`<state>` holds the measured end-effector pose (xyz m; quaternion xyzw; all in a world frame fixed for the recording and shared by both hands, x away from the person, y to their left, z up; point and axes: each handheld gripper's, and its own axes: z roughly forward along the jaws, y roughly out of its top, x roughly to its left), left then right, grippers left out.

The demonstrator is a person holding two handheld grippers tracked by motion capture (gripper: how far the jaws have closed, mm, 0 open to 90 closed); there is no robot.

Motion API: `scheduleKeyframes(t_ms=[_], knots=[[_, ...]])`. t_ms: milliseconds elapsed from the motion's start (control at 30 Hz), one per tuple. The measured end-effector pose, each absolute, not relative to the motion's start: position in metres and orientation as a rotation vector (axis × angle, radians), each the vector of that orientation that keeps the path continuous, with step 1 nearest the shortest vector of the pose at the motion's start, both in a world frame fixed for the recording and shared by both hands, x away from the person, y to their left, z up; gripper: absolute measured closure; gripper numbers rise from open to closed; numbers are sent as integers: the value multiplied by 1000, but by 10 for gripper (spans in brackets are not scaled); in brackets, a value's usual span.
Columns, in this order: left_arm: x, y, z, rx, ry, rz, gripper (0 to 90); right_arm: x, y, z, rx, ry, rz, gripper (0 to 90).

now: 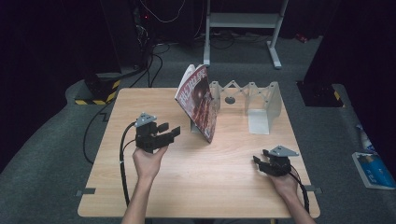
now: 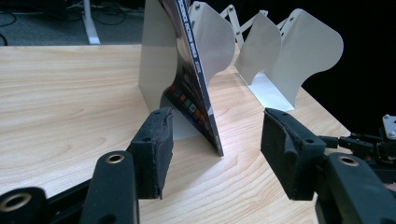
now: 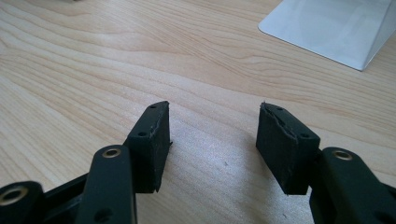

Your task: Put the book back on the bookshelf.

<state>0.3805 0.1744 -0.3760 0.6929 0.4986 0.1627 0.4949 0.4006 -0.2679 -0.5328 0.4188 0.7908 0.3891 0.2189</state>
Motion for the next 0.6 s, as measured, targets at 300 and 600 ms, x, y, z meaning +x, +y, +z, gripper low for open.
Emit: scheduleKeyframes(t_ms=[300, 600], knots=[[381, 171, -383, 1684, 1212, 376, 436, 401, -268, -533, 1158, 2188, 1077, 443], [382, 168, -389, 1685, 1216, 361, 437, 400, -268, -533, 1162, 2188, 1077, 443]])
